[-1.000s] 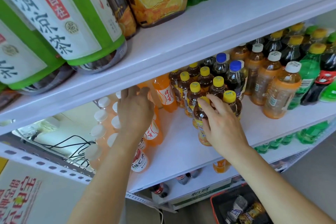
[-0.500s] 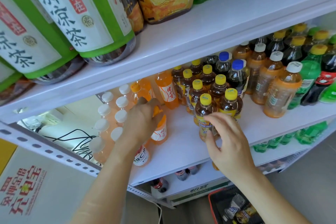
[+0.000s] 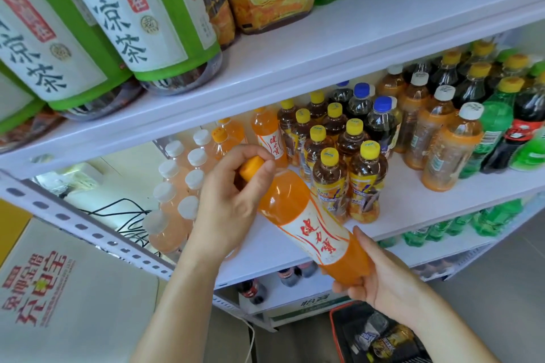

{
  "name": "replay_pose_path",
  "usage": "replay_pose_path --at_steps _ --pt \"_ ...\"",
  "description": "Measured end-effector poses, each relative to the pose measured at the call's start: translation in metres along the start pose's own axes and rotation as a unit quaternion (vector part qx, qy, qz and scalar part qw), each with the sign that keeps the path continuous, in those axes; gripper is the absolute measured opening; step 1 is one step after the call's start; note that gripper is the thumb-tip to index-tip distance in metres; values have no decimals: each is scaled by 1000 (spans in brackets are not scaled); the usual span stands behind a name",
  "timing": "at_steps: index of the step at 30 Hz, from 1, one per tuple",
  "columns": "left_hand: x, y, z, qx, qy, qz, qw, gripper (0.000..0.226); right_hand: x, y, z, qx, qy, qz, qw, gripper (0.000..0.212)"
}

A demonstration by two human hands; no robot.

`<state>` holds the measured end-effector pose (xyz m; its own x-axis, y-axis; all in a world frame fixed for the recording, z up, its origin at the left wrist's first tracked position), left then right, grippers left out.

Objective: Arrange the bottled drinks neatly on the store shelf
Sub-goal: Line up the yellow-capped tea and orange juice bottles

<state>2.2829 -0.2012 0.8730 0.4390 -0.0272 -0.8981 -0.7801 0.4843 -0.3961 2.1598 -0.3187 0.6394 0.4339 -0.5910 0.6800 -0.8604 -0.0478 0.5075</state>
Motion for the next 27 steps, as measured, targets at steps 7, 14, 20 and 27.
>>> replay_pose_path --at_steps 7,14,20,27 --pt "41 21 -16 -71 171 121 975 66 24 26 6 24 13 132 991 65" --pt "75 55 -40 -148 224 226 936 91 32 56 22 -74 249 186 947 80" --pt "68 61 -53 -191 315 196 909 86 30 76 18 16 176 156 972 72" --pt "48 49 -75 -154 409 162 885 68 20 98 -7 188 10 16 982 74"
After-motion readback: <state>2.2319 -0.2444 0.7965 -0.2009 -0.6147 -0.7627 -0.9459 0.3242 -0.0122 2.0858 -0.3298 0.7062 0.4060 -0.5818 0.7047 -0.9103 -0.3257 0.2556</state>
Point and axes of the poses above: each hand's wrist, its own y-axis away from the middle knuckle, its own z-axis out of the back of the hand, x = y × z, the point moved 10 cm from there along -y, towards the middle knuckle, and after that the axes turned 11 degrees about y, right-handed, at the moved point
